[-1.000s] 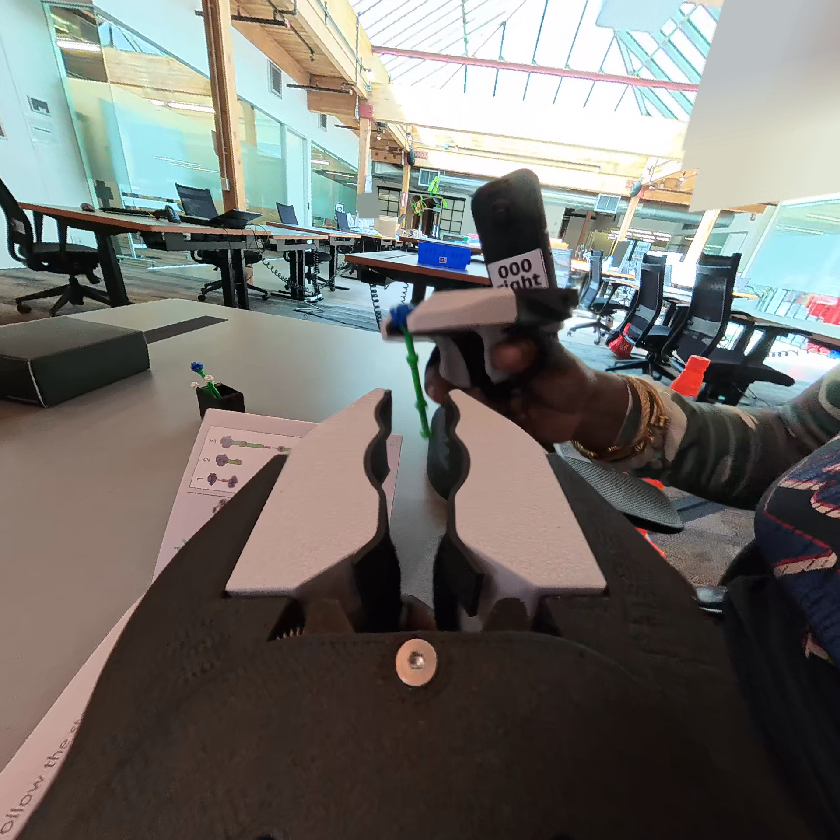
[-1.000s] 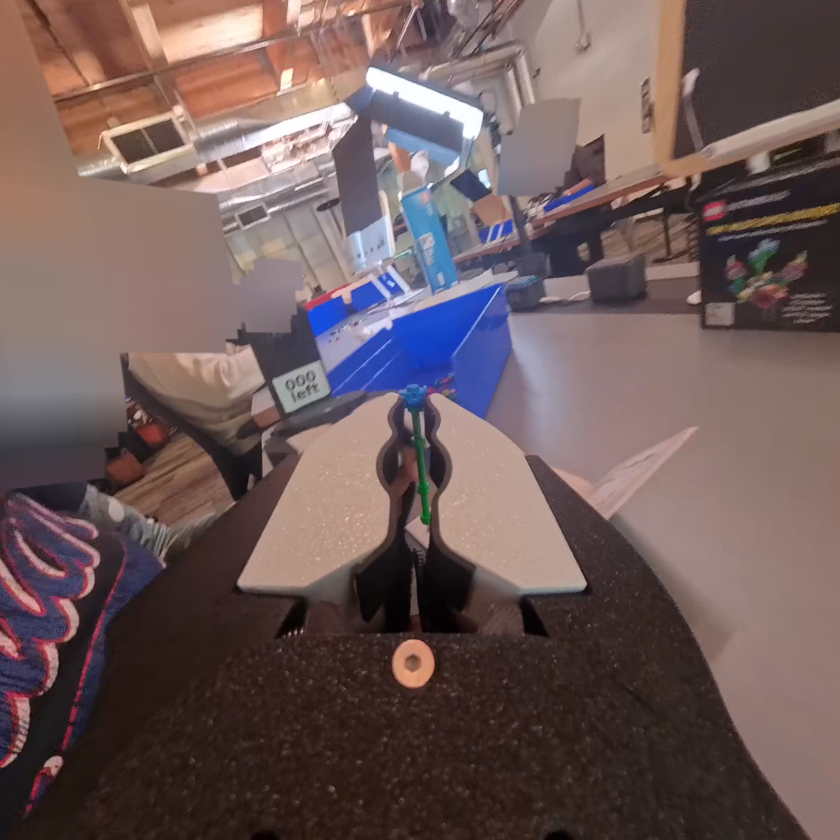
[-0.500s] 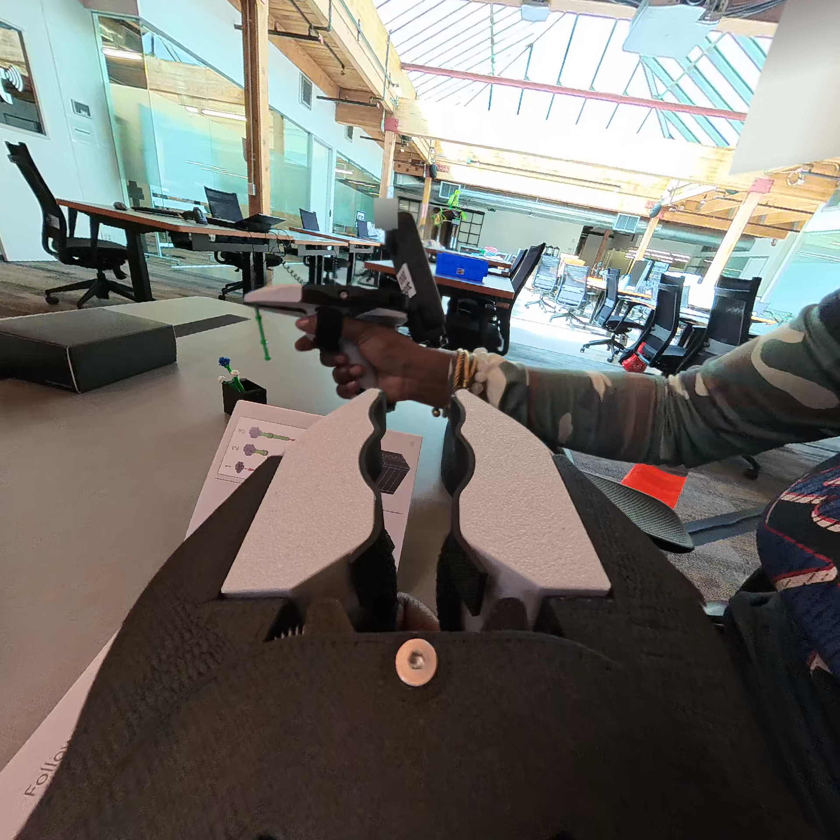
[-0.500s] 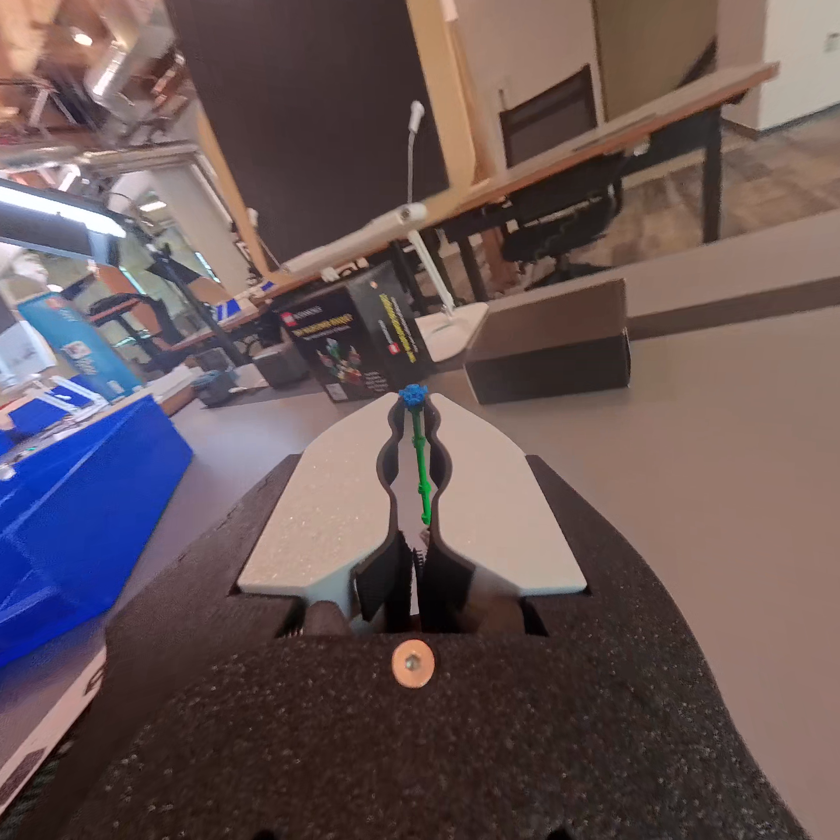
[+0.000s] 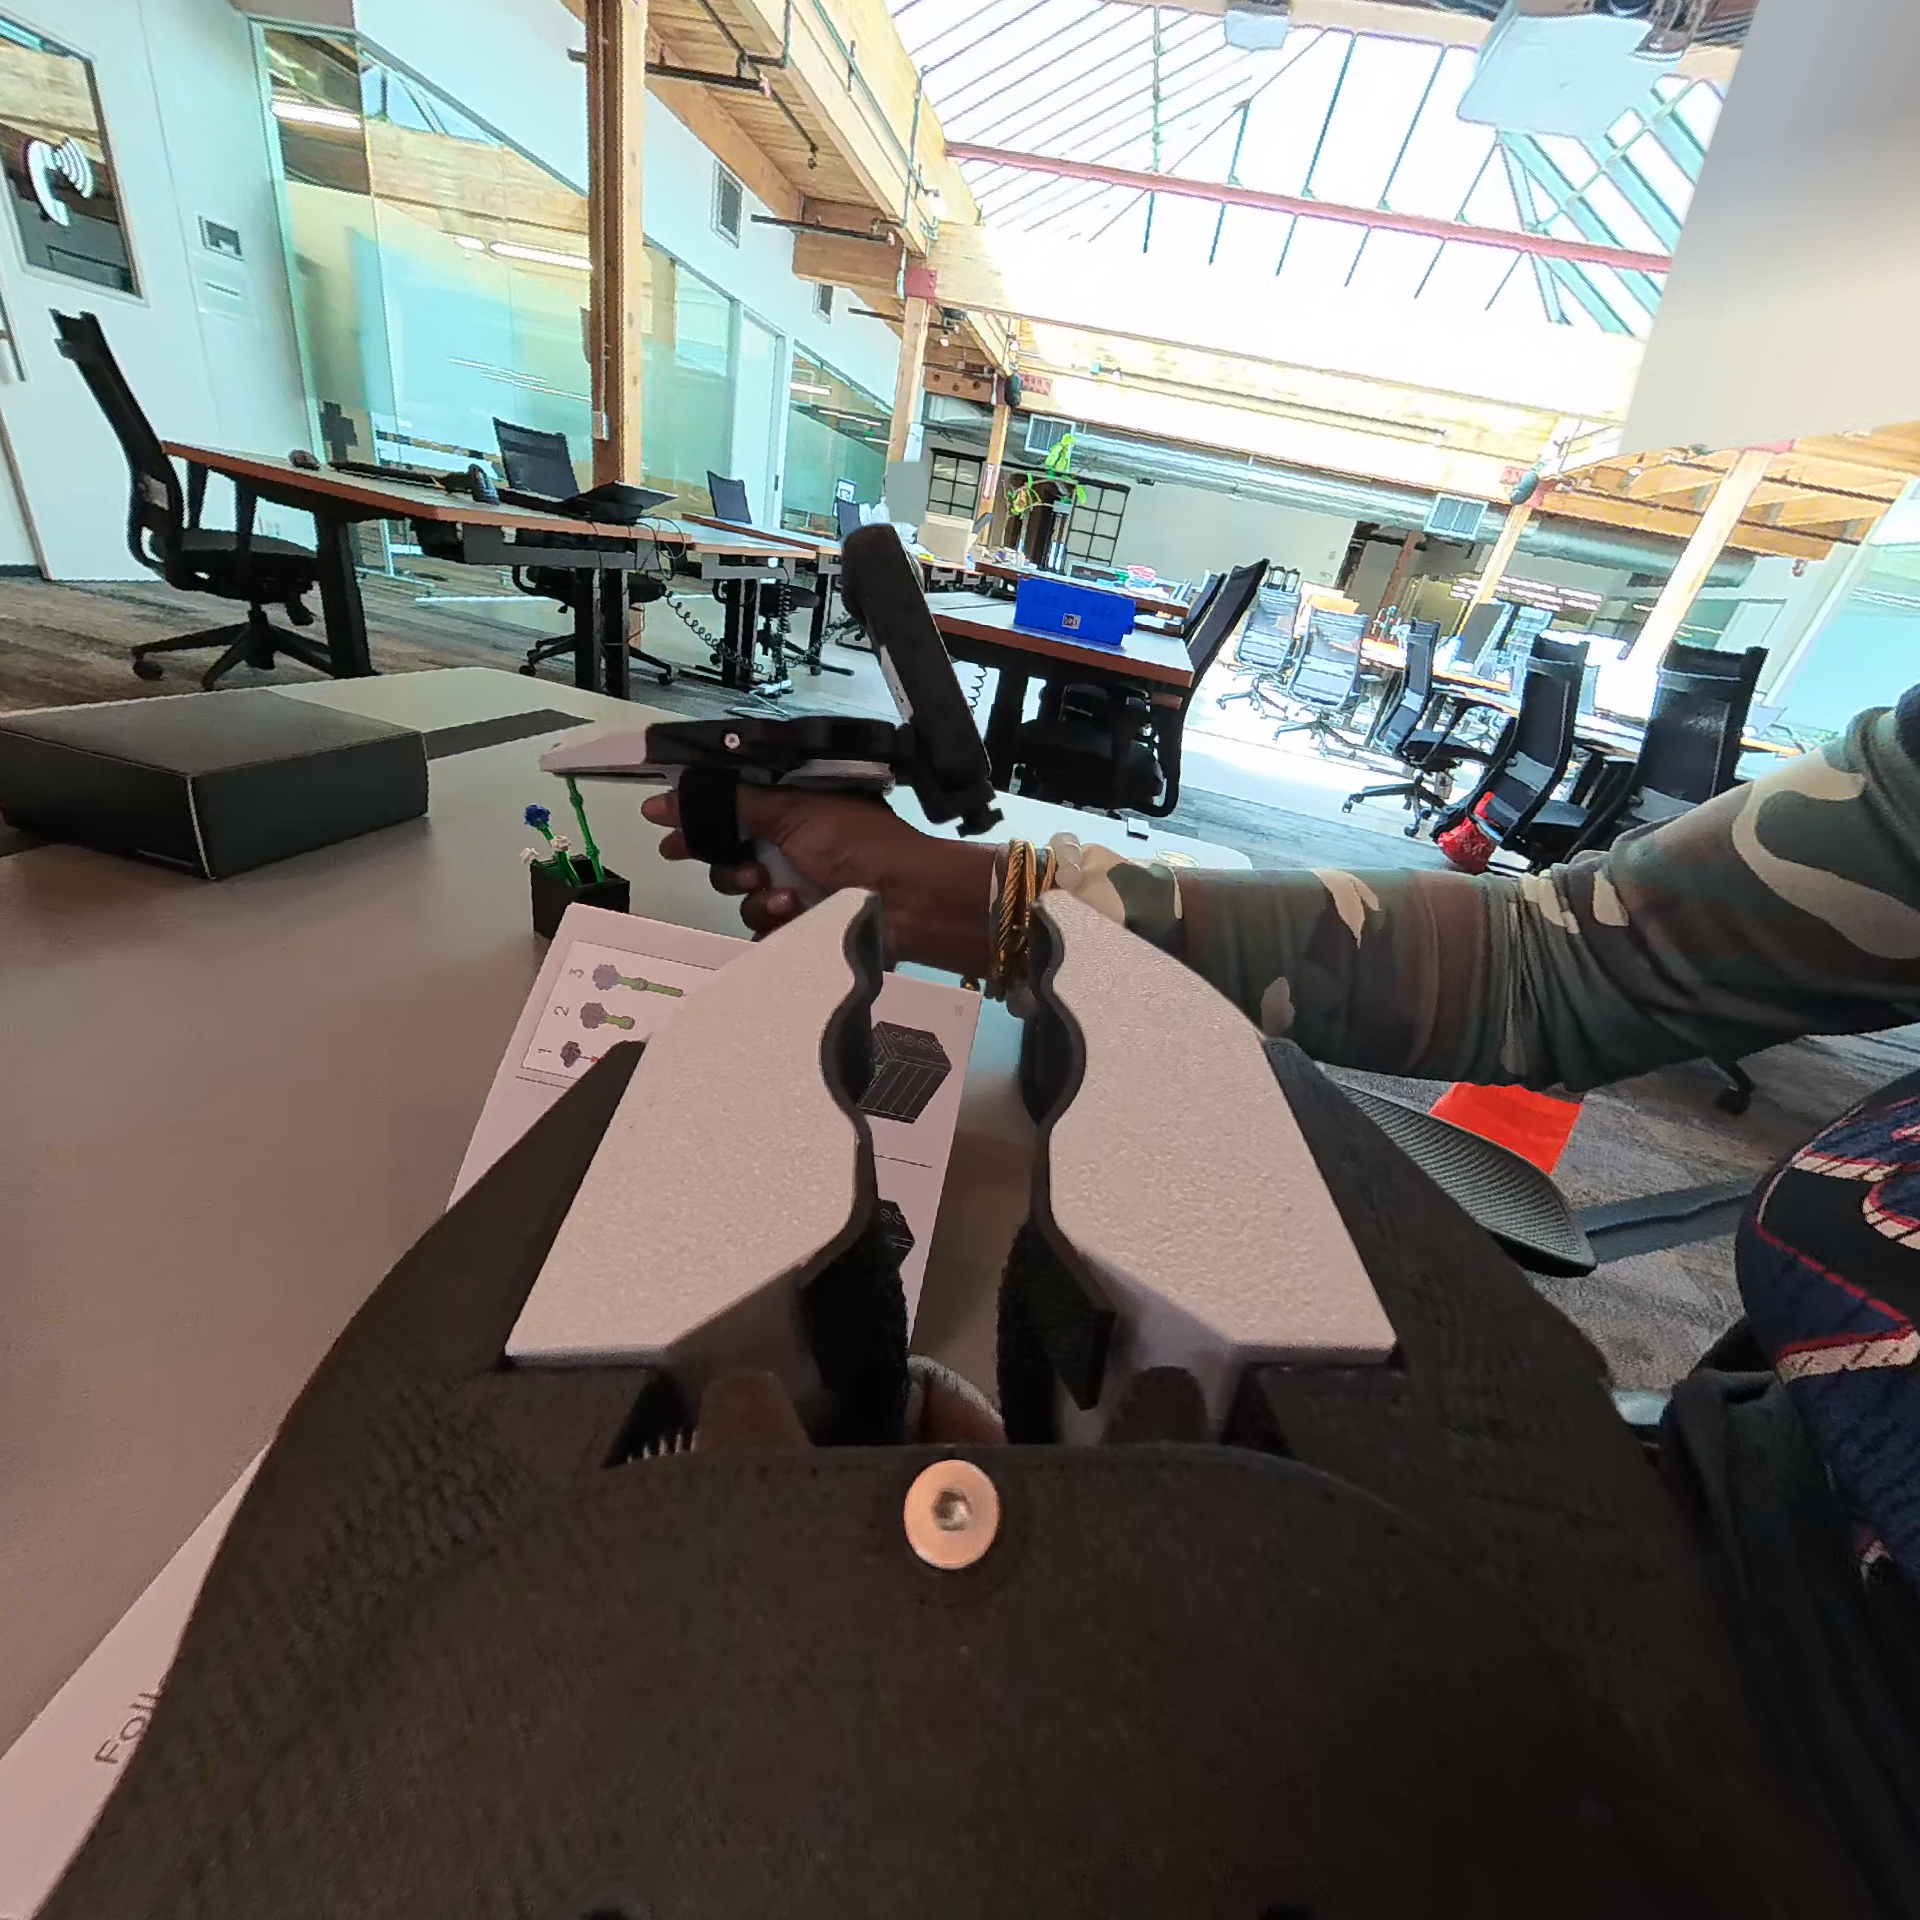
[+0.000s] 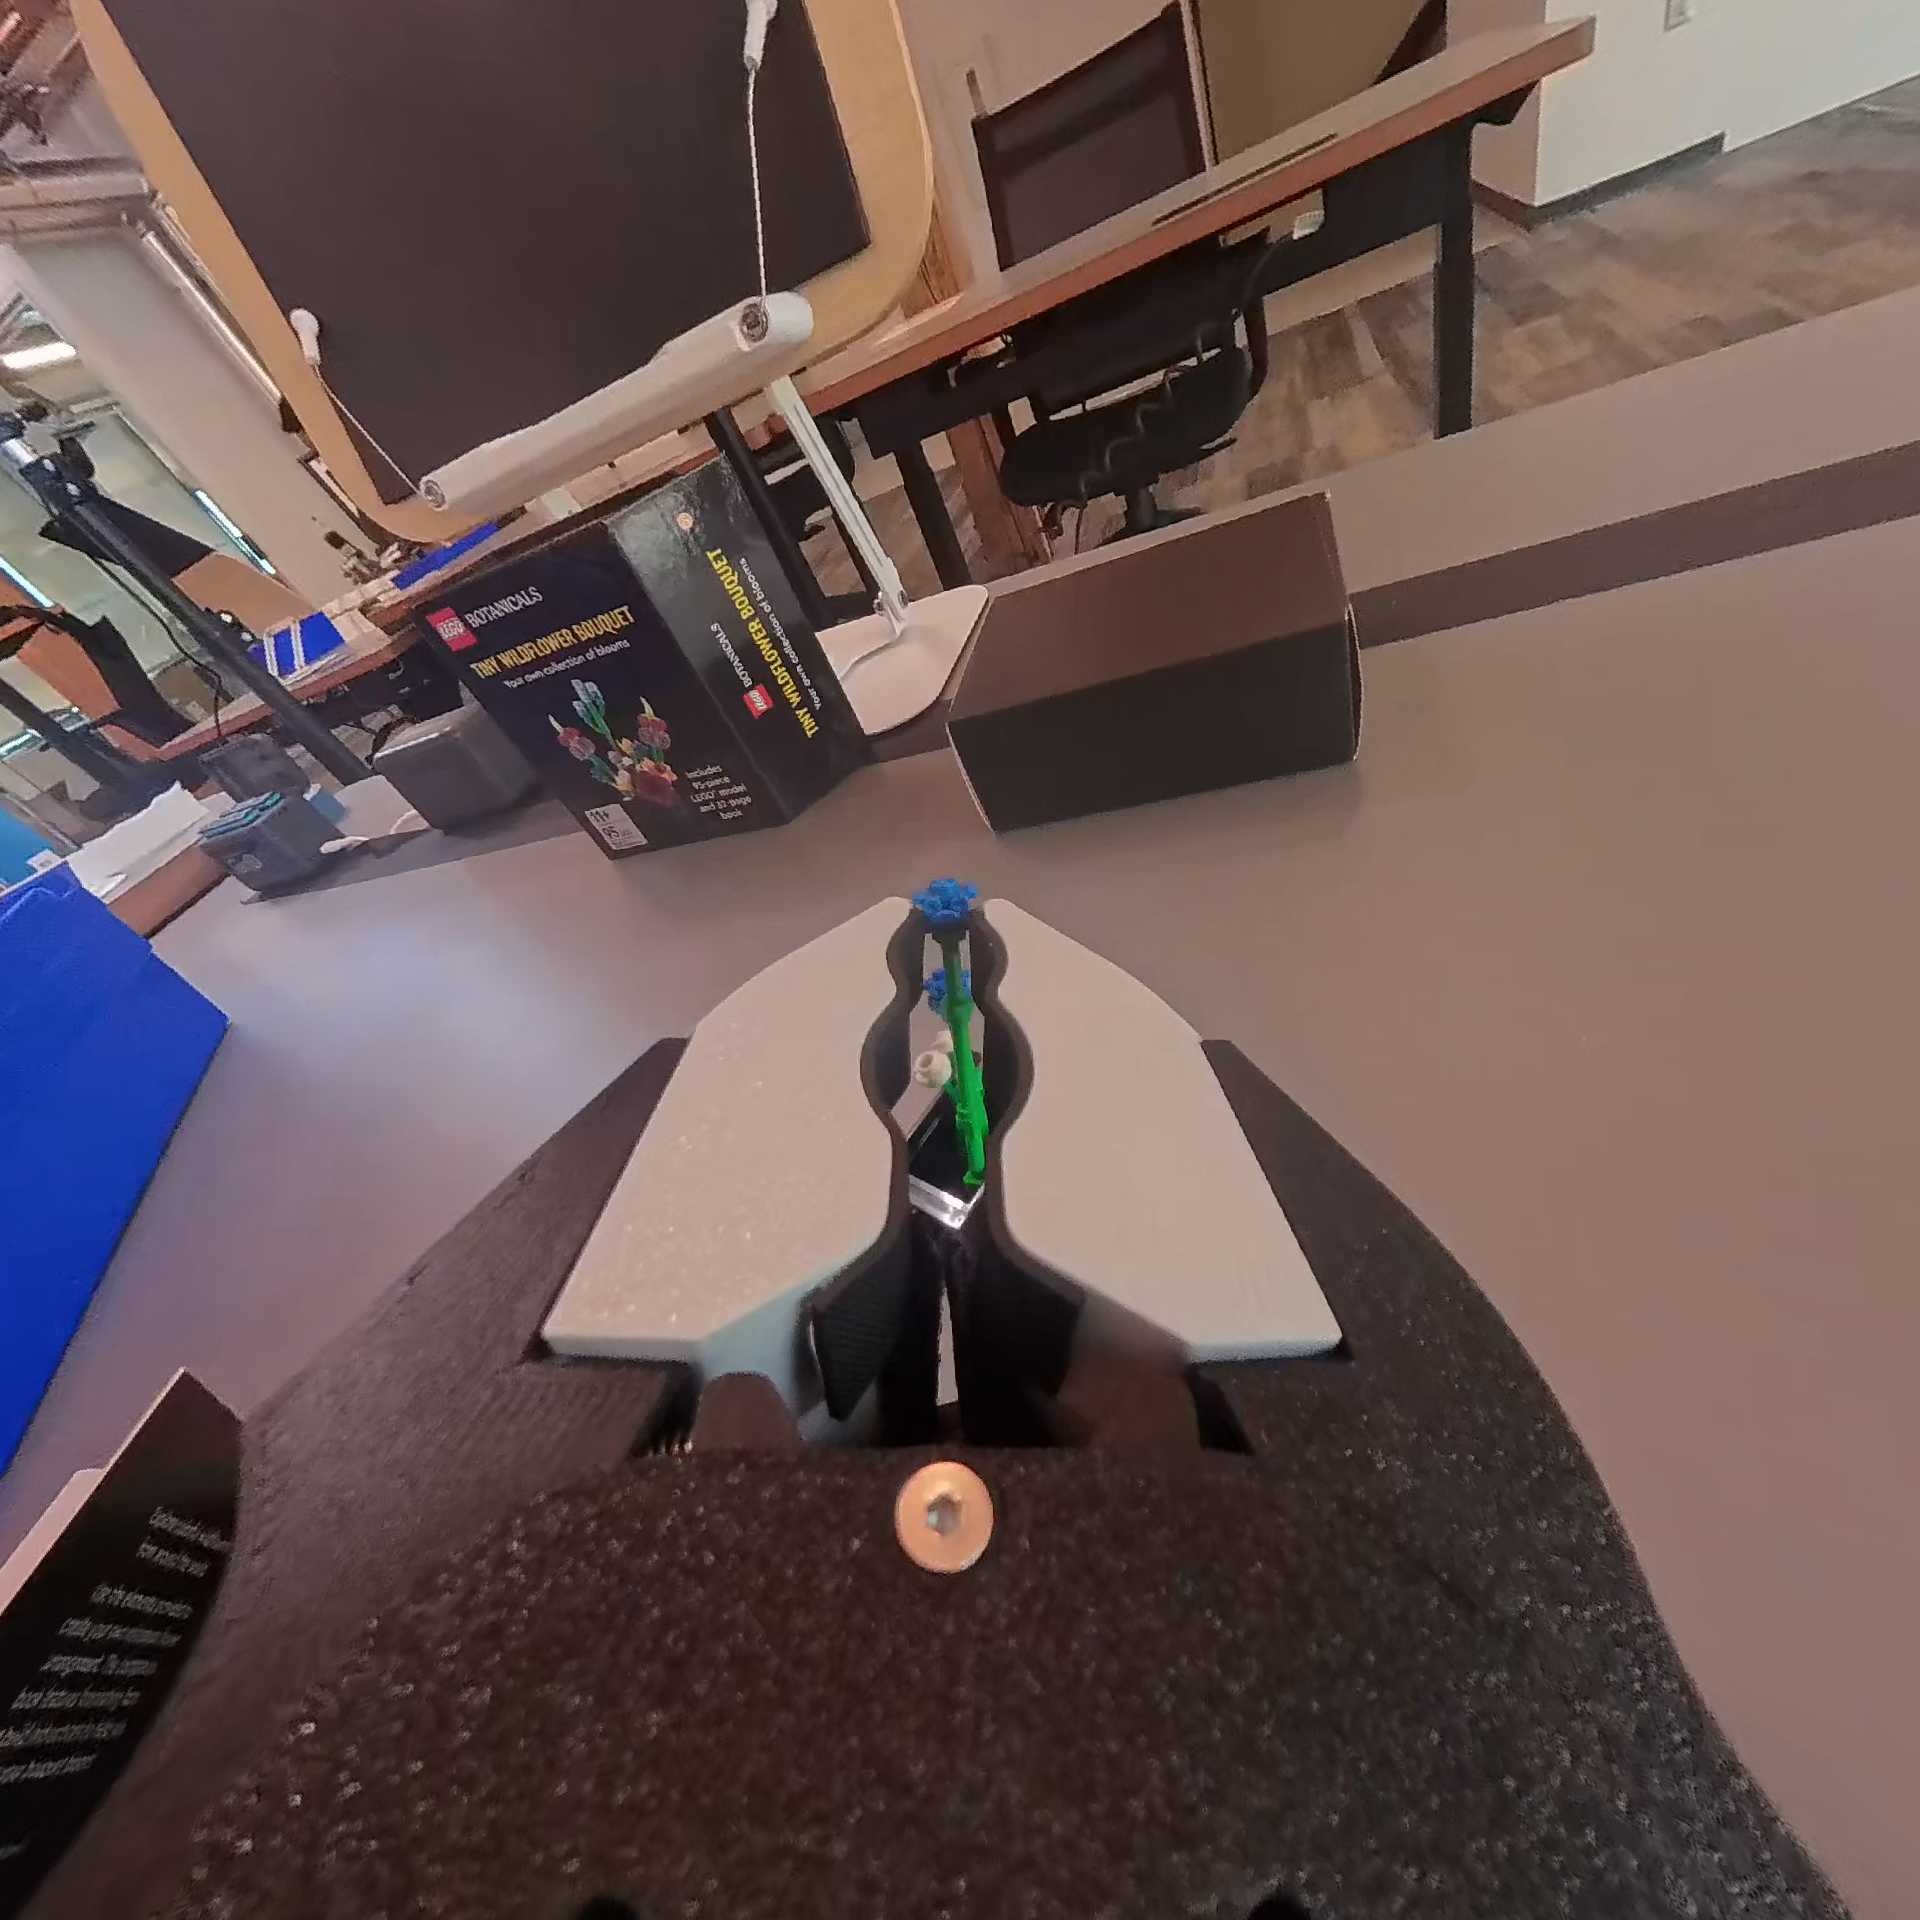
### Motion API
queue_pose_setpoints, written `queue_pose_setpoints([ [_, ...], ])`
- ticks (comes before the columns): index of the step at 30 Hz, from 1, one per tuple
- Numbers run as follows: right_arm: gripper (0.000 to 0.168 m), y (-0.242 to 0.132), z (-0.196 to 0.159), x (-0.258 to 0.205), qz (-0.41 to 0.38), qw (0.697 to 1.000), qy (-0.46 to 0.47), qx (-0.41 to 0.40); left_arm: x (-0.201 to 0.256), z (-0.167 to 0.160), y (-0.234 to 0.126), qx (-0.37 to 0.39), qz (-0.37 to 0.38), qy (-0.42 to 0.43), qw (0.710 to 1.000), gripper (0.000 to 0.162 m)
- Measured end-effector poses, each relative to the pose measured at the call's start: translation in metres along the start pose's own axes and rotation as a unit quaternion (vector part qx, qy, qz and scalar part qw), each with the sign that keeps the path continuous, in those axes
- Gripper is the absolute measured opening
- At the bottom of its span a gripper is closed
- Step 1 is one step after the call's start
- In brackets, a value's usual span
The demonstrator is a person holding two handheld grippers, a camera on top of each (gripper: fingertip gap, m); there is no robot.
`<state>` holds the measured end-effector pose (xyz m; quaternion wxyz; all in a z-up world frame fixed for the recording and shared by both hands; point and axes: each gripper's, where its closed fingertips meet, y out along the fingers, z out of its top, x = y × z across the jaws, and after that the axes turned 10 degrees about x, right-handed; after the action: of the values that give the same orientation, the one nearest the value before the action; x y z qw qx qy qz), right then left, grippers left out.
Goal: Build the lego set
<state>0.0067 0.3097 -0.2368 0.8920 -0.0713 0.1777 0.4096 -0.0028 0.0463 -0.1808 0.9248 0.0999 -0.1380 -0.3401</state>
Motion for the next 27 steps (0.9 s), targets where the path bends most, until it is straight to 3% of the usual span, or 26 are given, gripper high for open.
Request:
queue_pose_setpoints([
  [11,0.014,-0.020,-0.012,0.002,-0.009,0.998,-0.011,-0.054,0.001,0.000,0.000,-0.001,-0.001,0.001,1.000,0.026],
  [16,0.019,-0.013,0.008,0.002,0.029,0.997,-0.055,-0.045,0.001,-0.001,0.001,-0.004,-0.003,0.001,1.000,0.026],
  [21,0.031,-0.001,-0.008,-0.019,0.197,0.953,-0.071,-0.218,0.001,-0.005,0.001,-0.014,-0.001,0.004,1.000,0.027],
  [27,0.026,0.002,-0.009,0.003,0.222,0.912,-0.150,-0.311,-0.002,-0.005,0.000,-0.012,0.004,-0.004,1.000,0.026],
])
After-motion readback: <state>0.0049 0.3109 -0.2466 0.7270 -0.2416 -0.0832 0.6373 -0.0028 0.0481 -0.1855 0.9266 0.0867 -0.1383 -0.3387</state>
